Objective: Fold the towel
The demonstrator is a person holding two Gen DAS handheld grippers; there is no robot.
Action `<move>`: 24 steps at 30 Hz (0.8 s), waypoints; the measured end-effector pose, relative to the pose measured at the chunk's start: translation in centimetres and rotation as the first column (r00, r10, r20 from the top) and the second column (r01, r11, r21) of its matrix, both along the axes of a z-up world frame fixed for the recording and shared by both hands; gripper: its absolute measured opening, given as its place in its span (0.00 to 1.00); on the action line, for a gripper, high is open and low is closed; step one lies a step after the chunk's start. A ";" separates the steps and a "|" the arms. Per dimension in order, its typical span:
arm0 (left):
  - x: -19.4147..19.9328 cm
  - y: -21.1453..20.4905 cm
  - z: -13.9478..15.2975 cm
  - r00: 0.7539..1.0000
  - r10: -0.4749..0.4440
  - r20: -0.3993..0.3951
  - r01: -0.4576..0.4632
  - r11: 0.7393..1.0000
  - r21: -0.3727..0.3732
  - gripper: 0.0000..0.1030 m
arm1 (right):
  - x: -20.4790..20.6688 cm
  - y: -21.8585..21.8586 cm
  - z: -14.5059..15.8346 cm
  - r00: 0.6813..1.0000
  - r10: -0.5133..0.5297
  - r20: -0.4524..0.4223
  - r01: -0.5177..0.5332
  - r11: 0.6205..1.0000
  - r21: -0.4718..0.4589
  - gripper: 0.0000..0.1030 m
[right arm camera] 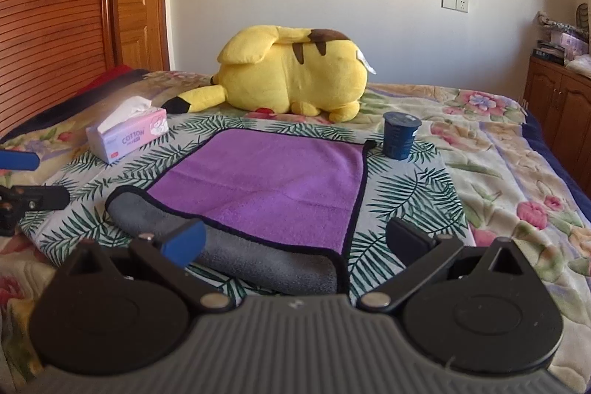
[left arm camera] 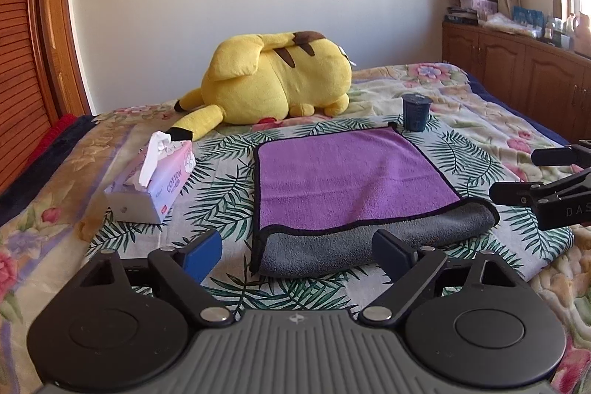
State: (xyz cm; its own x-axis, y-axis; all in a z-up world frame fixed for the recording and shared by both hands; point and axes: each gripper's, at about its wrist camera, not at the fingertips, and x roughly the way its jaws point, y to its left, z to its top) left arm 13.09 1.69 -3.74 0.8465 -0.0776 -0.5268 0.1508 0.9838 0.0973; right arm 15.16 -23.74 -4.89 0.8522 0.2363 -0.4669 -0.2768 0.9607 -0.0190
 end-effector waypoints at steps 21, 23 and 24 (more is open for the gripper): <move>6.9 2.1 -4.2 0.992 -0.005 -0.129 0.001 1.000 -0.028 0.45 | 5.2 -0.1 -3.3 0.988 0.038 -0.149 -0.041 0.999 -0.020 0.99; 7.5 2.2 -4.4 0.991 -0.006 -0.134 0.002 1.000 -0.029 0.43 | 5.6 -0.3 -3.6 0.986 0.034 -0.165 -0.038 0.999 -0.021 0.99; 7.7 2.3 -4.5 0.991 -0.007 -0.136 0.003 1.000 -0.031 0.41 | 5.7 -0.4 -3.7 0.985 0.034 -0.172 -0.038 0.999 -0.021 0.94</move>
